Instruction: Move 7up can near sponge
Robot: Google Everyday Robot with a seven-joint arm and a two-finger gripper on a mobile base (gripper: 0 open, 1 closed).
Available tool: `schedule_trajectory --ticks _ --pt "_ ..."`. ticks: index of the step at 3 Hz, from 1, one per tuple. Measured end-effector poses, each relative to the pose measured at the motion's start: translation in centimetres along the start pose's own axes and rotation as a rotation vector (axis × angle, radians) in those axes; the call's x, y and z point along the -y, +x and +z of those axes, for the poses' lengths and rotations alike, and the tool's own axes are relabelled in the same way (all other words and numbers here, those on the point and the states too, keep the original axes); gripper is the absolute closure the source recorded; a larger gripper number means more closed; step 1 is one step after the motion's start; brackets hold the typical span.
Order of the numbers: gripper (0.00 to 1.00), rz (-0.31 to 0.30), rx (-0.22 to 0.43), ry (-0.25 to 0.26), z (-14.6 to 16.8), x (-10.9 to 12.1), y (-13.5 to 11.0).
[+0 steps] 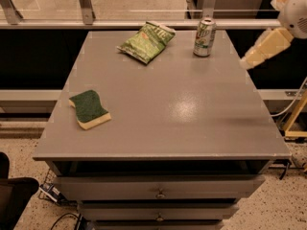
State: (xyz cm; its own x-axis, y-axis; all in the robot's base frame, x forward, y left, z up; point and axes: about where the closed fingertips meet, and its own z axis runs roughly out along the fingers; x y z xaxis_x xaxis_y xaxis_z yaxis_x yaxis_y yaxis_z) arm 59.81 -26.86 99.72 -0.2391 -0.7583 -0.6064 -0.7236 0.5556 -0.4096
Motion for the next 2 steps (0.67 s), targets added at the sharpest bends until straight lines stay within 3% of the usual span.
schedule_trajectory --ticks 2 --pt "0.0 0.243 0.411 0.071 7.0 3.9 -1.3"
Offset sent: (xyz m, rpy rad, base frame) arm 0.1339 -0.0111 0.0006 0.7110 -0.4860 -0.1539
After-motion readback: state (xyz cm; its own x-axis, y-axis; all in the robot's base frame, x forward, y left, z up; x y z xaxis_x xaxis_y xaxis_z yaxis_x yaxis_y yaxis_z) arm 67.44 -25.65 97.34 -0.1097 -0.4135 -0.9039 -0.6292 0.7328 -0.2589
